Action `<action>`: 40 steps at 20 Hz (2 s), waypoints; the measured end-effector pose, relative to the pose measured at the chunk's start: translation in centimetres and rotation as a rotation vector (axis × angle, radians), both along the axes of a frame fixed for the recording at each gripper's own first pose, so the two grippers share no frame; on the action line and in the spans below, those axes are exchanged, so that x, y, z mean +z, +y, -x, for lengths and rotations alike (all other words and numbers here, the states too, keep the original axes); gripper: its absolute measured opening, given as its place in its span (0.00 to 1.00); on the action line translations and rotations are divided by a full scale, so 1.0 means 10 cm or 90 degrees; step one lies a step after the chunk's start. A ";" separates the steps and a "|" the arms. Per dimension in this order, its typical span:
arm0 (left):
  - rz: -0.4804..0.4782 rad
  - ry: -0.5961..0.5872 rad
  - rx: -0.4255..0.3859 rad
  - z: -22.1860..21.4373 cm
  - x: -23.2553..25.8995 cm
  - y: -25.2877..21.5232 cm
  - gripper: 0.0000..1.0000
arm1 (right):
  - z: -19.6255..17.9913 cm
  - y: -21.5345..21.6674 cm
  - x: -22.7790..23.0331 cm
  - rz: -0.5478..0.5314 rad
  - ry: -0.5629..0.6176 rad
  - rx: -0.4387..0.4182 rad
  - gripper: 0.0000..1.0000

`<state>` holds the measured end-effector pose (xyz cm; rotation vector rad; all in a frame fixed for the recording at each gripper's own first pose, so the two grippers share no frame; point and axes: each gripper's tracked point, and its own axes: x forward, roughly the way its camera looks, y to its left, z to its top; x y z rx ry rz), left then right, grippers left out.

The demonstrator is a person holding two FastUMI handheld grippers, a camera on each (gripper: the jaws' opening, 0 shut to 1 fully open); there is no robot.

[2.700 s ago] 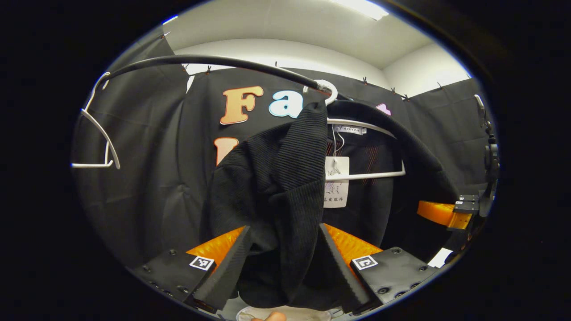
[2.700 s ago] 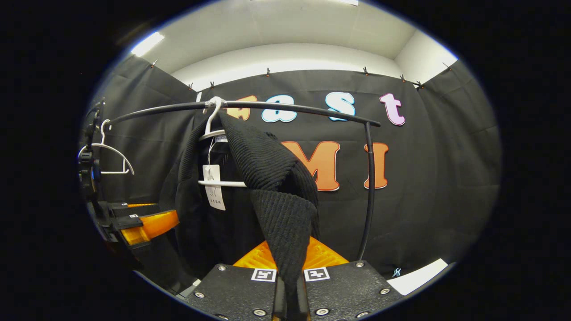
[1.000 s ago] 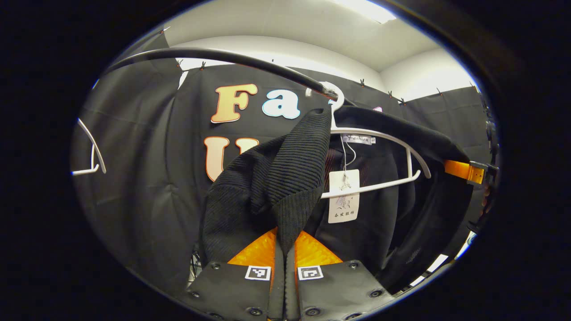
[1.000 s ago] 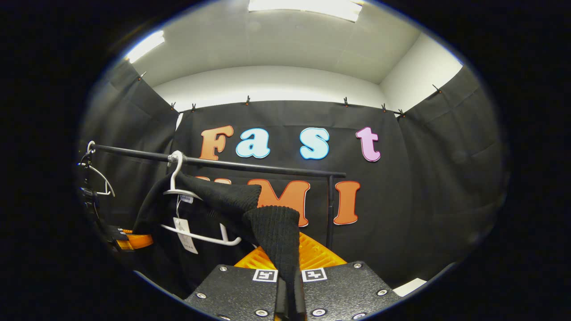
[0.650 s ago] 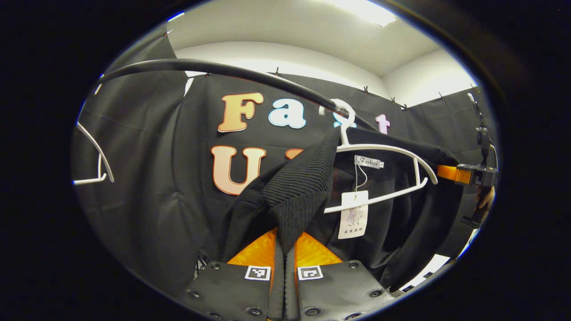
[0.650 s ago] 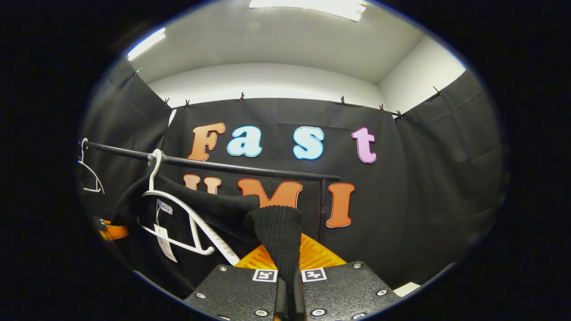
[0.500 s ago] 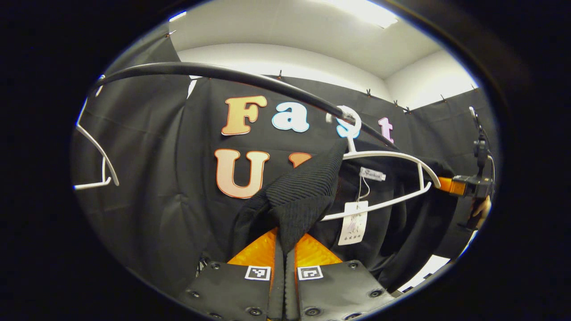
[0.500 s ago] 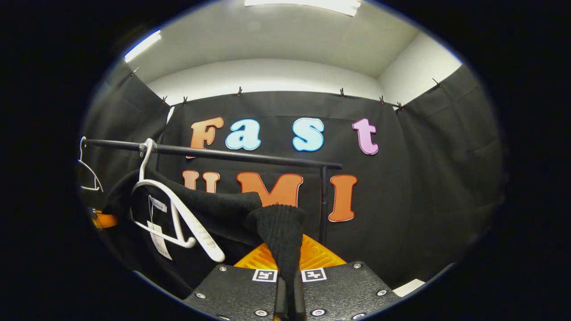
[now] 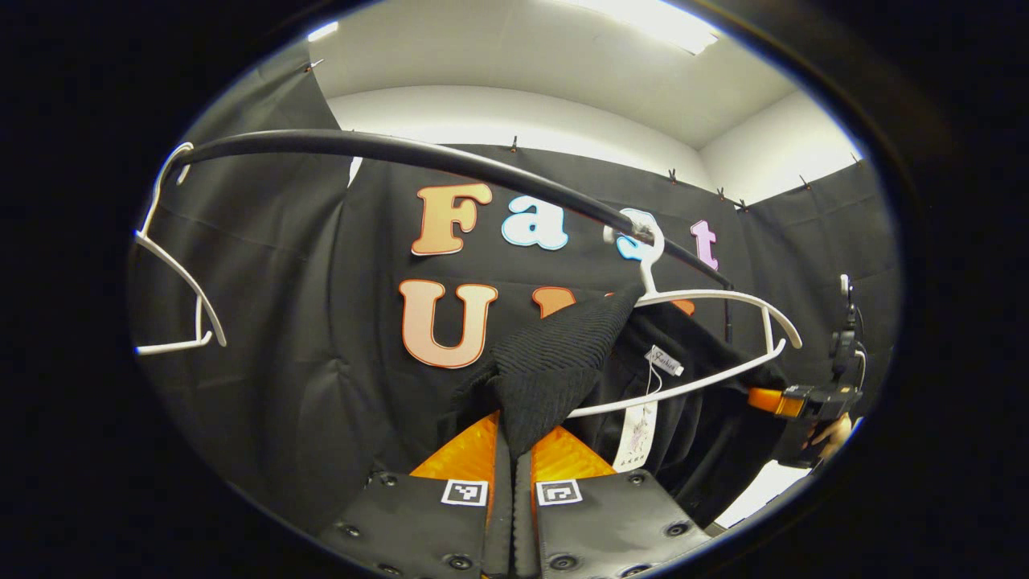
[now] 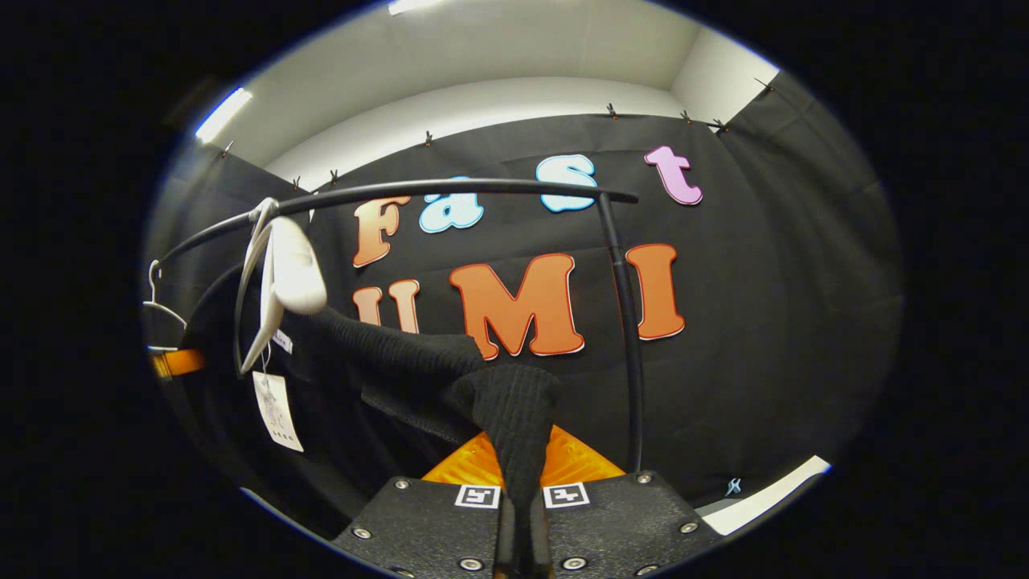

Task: Grasp the clothes on the hanger with both hands and then place them into the laundry hamper below.

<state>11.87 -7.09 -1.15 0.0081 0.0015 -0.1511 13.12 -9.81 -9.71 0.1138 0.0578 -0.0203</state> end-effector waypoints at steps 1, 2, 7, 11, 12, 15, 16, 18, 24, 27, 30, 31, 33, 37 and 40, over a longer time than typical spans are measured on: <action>0.004 -0.005 0.009 -0.01 0.06 0.06 0.08 | 0.00 0.06 -0.03 0.007 -0.006 -0.003 0.06; 0.010 -0.011 0.019 -0.01 0.13 0.15 0.08 | 0.00 0.14 -0.05 0.017 -0.013 -0.002 0.05; 0.030 -0.036 0.108 -0.01 0.37 0.80 0.08 | 0.16 0.63 -0.11 0.047 -0.044 0.033 0.05; 0.026 -0.030 0.131 0.08 0.31 0.98 0.11 | 0.23 0.89 -0.23 0.072 -0.042 0.049 0.06; 0.019 -0.030 0.140 0.08 0.31 1.02 0.08 | 0.22 0.94 -0.29 0.069 -0.036 0.055 0.06; 0.021 -0.039 0.159 0.08 0.36 1.11 0.08 | 0.17 1.07 -0.36 0.054 -0.018 0.072 0.06; 0.016 -0.039 0.166 0.09 0.37 1.13 0.08 | 0.16 1.09 -0.39 0.054 -0.016 0.073 0.06; -0.006 -0.050 0.199 0.10 0.40 1.28 0.08 | 0.15 1.20 -0.46 0.054 -0.009 0.082 0.06; -0.039 -0.016 0.281 0.13 0.06 1.72 0.08 | 0.16 1.47 -0.61 0.050 0.007 0.117 0.06; -0.086 0.000 0.273 0.15 -0.19 1.67 0.11 | 0.18 1.46 -0.76 0.052 0.019 0.108 0.06; -0.123 0.007 0.264 0.22 -0.38 1.55 0.08 | 0.22 1.45 -0.89 0.040 0.025 0.101 0.06; -0.130 0.008 0.258 0.24 -0.43 1.50 0.08 | 0.22 1.46 -0.95 0.043 0.029 0.099 0.06; -0.123 0.020 0.247 0.26 -0.60 1.41 0.08 | 0.27 1.48 -1.09 0.046 0.046 0.101 0.06; -0.076 0.084 0.226 0.30 -1.11 1.38 0.08 | 0.26 1.52 -1.49 0.031 0.097 0.106 0.06; -0.070 0.123 0.217 0.31 -1.51 1.34 0.08 | 0.32 1.57 -1.79 0.025 0.124 0.111 0.06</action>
